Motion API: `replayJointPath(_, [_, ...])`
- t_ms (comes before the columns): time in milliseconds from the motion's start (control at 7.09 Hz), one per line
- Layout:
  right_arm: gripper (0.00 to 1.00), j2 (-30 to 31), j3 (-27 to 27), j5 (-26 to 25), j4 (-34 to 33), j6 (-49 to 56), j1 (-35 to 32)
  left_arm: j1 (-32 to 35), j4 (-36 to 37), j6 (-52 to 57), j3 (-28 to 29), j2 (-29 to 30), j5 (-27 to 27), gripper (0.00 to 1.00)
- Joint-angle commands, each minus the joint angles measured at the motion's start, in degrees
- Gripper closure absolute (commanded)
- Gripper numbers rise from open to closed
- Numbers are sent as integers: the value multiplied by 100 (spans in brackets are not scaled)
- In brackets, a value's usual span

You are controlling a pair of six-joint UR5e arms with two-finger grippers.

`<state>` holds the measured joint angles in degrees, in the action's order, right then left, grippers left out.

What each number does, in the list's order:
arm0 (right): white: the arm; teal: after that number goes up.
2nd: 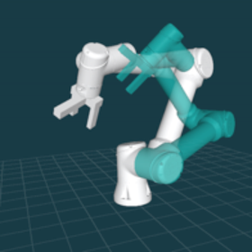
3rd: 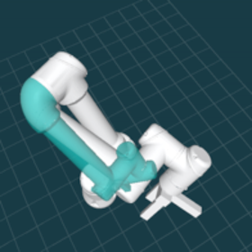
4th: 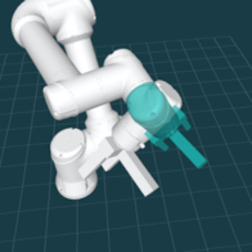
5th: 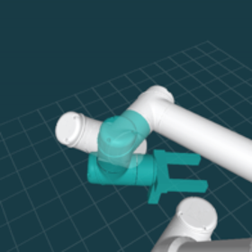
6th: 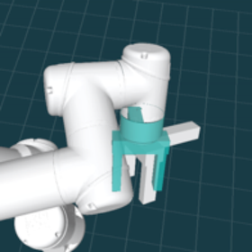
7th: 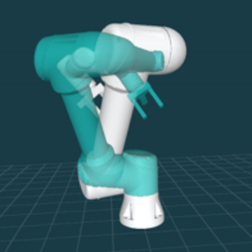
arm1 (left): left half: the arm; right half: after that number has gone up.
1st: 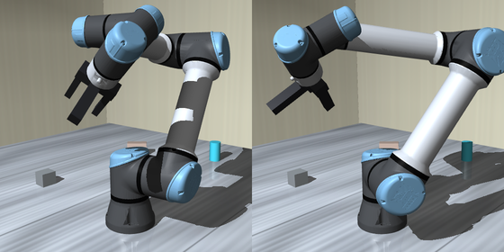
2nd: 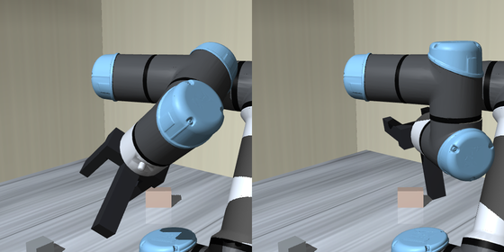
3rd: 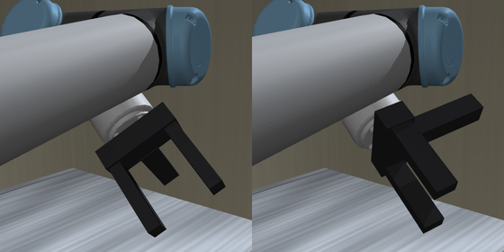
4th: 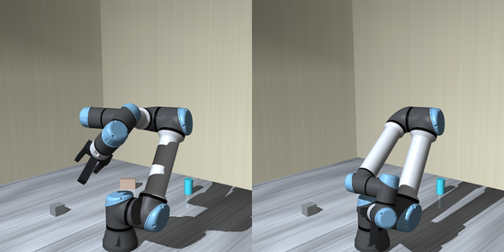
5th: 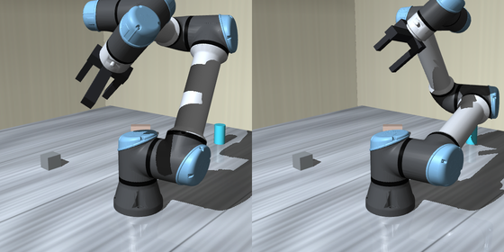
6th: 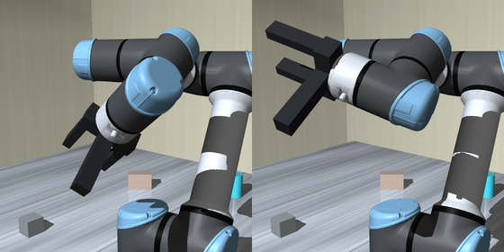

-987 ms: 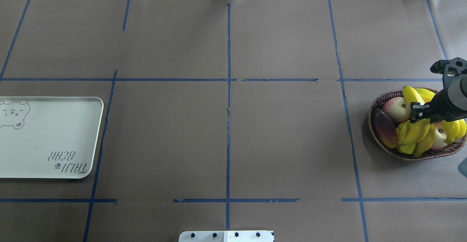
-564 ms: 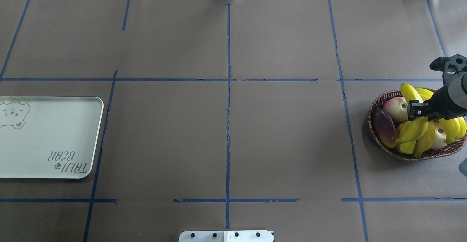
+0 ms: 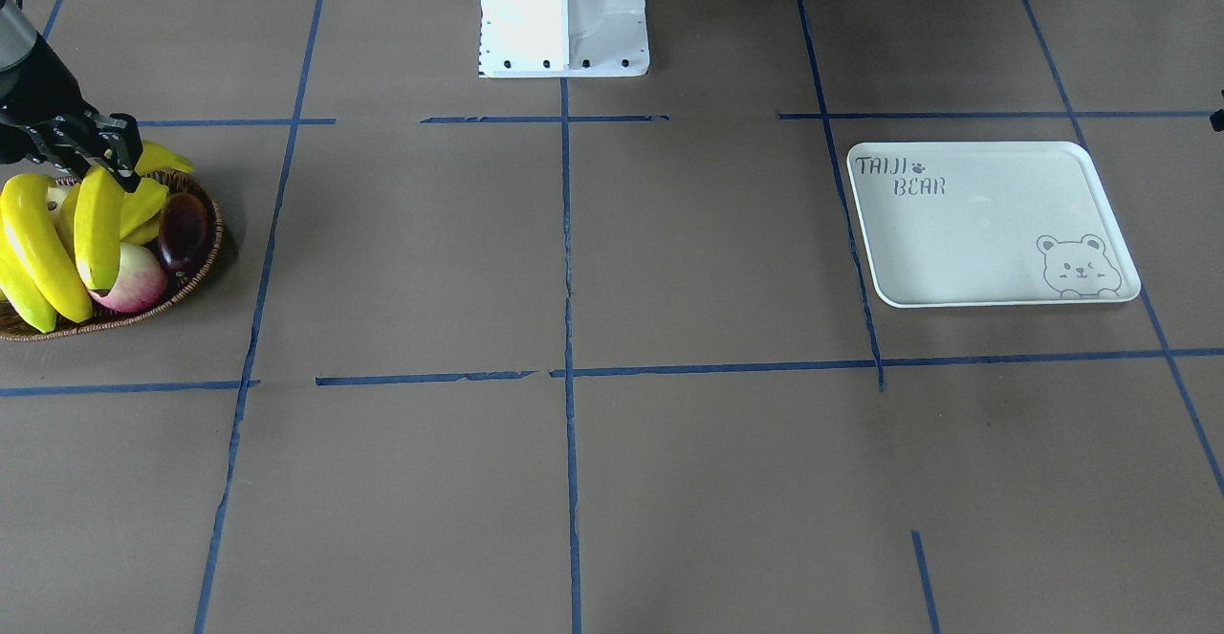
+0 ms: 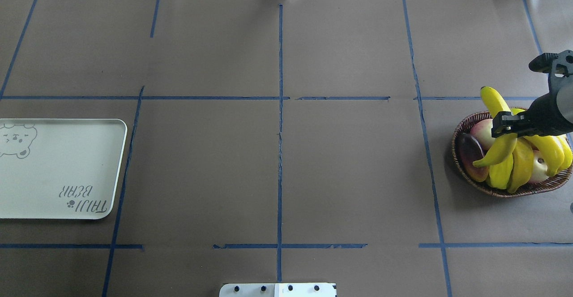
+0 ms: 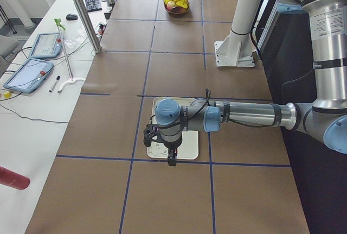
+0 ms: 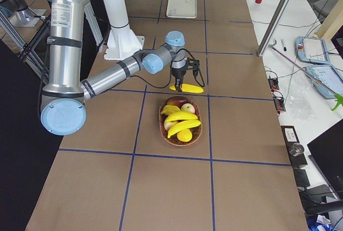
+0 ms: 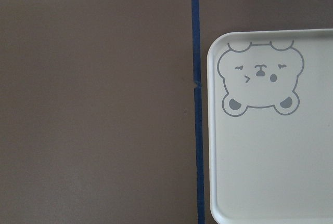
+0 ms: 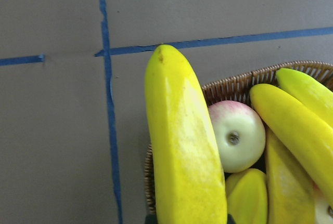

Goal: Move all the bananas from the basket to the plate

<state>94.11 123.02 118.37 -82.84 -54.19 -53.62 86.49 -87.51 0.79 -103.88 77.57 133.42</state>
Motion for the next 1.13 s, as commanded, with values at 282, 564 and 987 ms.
replayJointPath(282, [76, -1593, -418, -68, 31, -771, 841, -465, 14, -70, -115, 231, -18, 0])
replayJointPath(564, [76, -2306, -734, -104, 32, -830, 1177, -475, 6, -35, -1, 932, -44, 0])
replayJointPath(987, [75, -3080, -1068, -444, 32, -1111, 1529, -537, 6, -70, 369, 1734, 78, 0])
